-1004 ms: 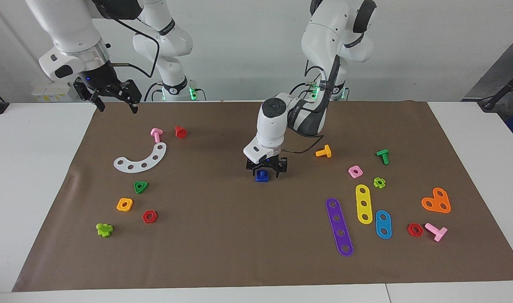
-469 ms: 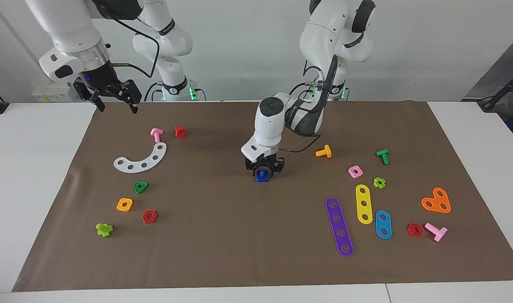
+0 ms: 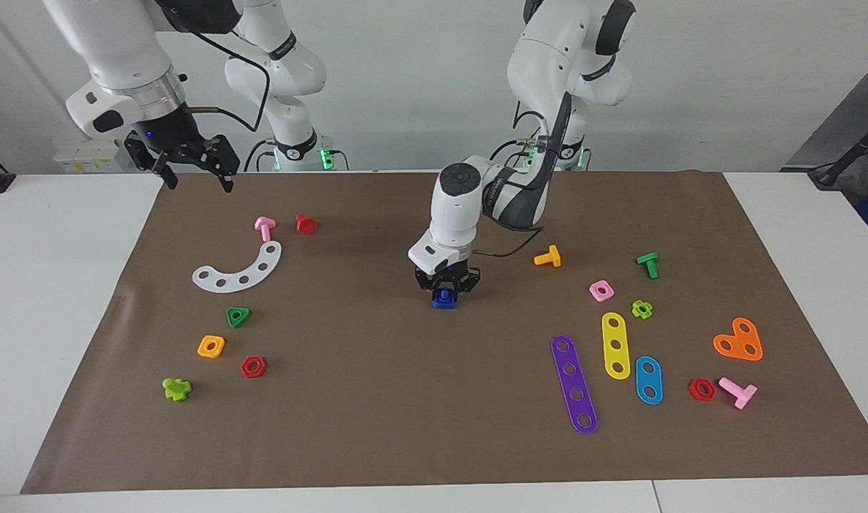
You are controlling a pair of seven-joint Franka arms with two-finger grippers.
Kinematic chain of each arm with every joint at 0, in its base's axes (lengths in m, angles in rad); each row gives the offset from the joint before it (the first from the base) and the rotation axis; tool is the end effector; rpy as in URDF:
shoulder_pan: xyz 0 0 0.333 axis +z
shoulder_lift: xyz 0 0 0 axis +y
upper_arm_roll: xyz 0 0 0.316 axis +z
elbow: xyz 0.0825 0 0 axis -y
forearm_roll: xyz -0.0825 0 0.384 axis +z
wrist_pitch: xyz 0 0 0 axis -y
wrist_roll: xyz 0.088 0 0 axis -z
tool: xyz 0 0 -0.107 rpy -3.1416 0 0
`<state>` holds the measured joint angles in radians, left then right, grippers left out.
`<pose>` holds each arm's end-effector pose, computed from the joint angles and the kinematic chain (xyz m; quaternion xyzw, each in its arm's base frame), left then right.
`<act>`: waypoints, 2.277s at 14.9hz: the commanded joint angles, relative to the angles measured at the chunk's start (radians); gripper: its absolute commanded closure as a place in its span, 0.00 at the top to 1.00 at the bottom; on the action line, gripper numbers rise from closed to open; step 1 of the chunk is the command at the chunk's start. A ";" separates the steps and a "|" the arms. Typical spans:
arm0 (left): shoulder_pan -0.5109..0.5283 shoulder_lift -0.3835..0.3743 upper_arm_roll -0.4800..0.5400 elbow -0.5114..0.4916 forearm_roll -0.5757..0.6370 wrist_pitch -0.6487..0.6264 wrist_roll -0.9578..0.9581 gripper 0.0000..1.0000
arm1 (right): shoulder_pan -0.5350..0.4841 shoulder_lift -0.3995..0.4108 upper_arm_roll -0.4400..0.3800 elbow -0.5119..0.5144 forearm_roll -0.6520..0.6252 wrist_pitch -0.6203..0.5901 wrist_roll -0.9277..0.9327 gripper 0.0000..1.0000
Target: Unscrew and place screws in storage area
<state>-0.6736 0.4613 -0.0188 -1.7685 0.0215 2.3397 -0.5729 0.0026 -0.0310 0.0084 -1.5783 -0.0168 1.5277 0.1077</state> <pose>0.5150 -0.4252 0.3127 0.9963 -0.0654 0.0467 0.0293 0.5405 0.0042 0.6342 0.9987 -0.0486 -0.0093 0.0091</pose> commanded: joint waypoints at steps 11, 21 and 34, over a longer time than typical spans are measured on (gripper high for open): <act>-0.001 -0.130 0.025 0.020 0.017 -0.164 -0.035 0.26 | -0.018 -0.006 0.012 -0.011 0.018 -0.003 -0.023 1.00; 0.282 -0.240 0.025 -0.201 0.018 -0.119 0.185 0.25 | 0.115 0.035 0.018 -0.008 0.024 0.119 0.136 1.00; 0.419 -0.236 0.023 -0.376 0.018 0.153 0.372 0.37 | 0.491 0.420 0.021 0.176 0.032 0.345 0.543 1.00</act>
<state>-0.2537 0.2371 0.0000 -2.1129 0.0241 2.4592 -0.2330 0.4726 0.3407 0.0323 -1.4418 0.0068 1.8492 0.6395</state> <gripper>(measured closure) 0.537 0.000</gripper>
